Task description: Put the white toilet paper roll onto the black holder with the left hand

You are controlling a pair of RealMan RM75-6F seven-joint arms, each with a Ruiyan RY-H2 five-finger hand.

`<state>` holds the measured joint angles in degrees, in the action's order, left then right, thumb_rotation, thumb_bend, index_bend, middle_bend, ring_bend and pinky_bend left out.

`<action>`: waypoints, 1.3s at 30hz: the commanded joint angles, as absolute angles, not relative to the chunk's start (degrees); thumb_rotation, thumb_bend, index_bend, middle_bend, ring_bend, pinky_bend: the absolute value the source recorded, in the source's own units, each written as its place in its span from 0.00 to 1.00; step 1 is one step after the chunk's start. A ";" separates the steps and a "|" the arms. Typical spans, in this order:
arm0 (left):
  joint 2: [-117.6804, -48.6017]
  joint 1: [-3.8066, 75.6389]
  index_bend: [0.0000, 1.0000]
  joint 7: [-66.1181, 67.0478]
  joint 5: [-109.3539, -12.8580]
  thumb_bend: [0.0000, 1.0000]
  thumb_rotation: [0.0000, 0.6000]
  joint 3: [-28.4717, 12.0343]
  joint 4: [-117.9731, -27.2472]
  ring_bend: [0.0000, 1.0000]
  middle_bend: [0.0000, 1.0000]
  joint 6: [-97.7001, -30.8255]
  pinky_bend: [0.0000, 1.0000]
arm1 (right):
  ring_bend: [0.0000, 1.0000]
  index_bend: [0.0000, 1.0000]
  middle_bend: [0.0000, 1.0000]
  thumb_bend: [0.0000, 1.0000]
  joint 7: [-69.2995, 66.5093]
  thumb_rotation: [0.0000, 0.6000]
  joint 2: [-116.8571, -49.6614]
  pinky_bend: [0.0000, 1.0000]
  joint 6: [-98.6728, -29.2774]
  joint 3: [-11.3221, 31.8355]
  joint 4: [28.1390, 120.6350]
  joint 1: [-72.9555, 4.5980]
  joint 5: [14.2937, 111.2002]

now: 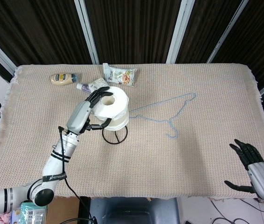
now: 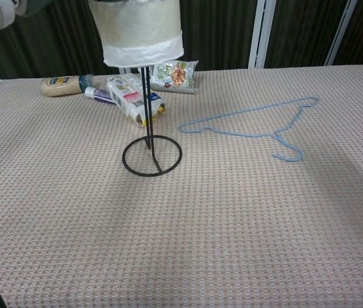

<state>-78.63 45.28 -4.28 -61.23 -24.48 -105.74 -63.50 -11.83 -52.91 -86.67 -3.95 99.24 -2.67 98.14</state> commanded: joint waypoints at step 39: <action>-70.55 6.23 0.00 -13.39 -96.45 0.44 1.00 8.91 -82.35 0.00 0.00 -99.35 0.03 | 0.00 0.00 0.00 0.12 -1.66 1.00 -60.03 0.00 -84.25 -3.15 98.20 -3.85 99.01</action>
<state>-69.83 11.83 -8.02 -93.71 2.95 -86.90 -96.68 -2.65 -59.20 -84.96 -3.20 98.46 -3.56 99.09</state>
